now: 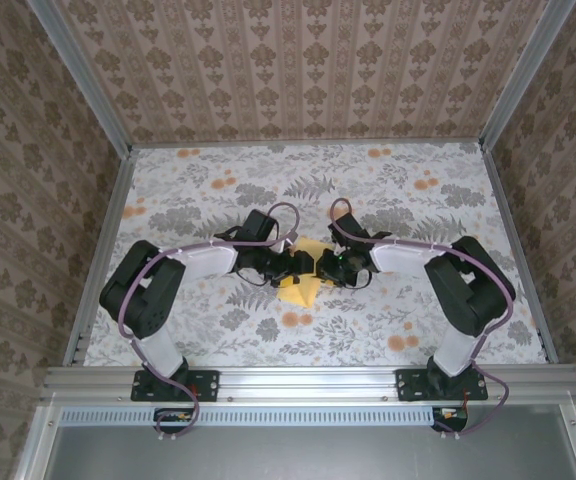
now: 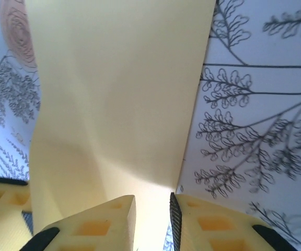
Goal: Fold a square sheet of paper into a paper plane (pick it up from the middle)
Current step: Fold the triangle a second time at the center of the table.
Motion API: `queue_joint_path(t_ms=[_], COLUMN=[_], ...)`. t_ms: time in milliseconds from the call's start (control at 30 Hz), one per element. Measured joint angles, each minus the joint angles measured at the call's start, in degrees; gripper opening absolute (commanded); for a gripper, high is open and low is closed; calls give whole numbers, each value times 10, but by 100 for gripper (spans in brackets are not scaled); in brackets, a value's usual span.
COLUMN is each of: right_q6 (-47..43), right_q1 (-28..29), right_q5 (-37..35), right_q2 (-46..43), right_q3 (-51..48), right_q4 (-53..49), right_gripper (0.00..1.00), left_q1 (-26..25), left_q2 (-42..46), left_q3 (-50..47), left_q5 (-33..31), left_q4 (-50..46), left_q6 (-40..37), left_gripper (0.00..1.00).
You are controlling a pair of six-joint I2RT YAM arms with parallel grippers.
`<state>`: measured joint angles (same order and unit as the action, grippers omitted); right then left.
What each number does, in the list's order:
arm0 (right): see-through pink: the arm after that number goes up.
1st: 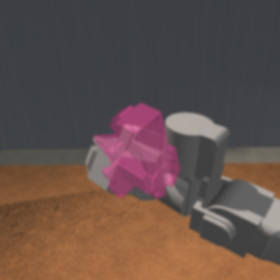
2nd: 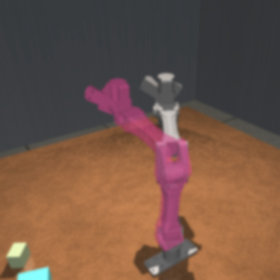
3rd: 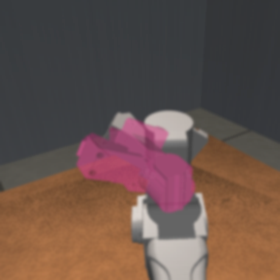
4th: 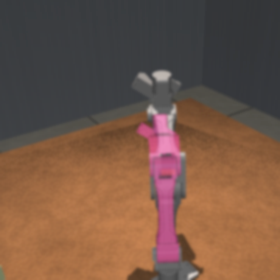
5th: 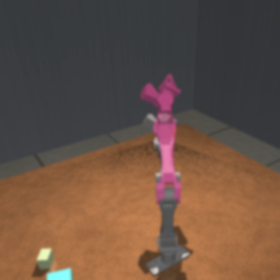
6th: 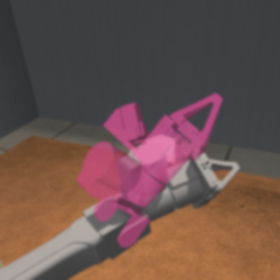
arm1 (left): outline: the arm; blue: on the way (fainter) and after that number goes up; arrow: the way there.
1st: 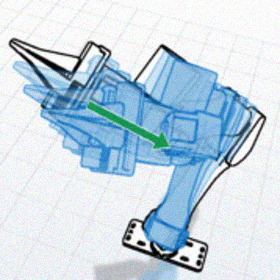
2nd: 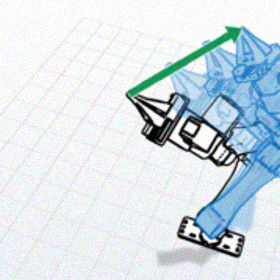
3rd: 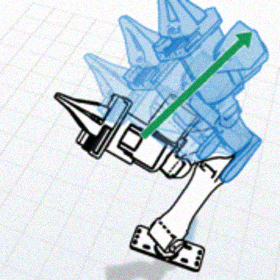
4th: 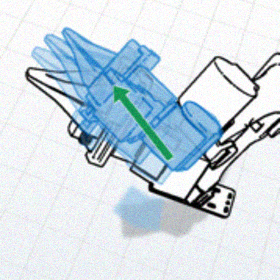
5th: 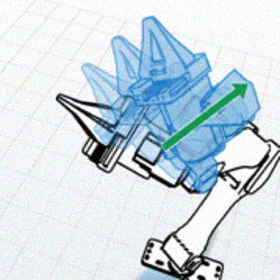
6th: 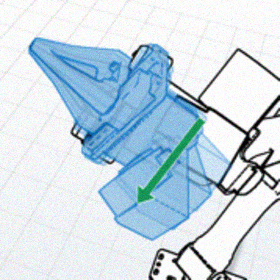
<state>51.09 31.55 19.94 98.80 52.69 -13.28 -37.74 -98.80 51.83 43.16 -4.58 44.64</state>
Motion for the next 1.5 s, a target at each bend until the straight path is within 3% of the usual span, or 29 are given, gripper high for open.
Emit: queue_joint_path(t_ms=[400,600,1167,1500], right_q6=[-30,-30,-45,-60], right_q1=[-10,-10,-10,-9], right_q5=[-1,3,66,79], right_q2=[-65,-70,-42,-30], right_q3=[-32,-40,-45,-39], right_q4=[3,14,62,64], right_gripper=[28,27,30,10], left_q1=[0,0,0,0], left_q2=[-11,-22,-25,-25], left_q3=[0,0,0,0], left_q5=[-6,-9,-11,-12], left_q4=[12,12,12,12], left_q6=[8,10,9,9], left_gripper=[54,40,32,29])
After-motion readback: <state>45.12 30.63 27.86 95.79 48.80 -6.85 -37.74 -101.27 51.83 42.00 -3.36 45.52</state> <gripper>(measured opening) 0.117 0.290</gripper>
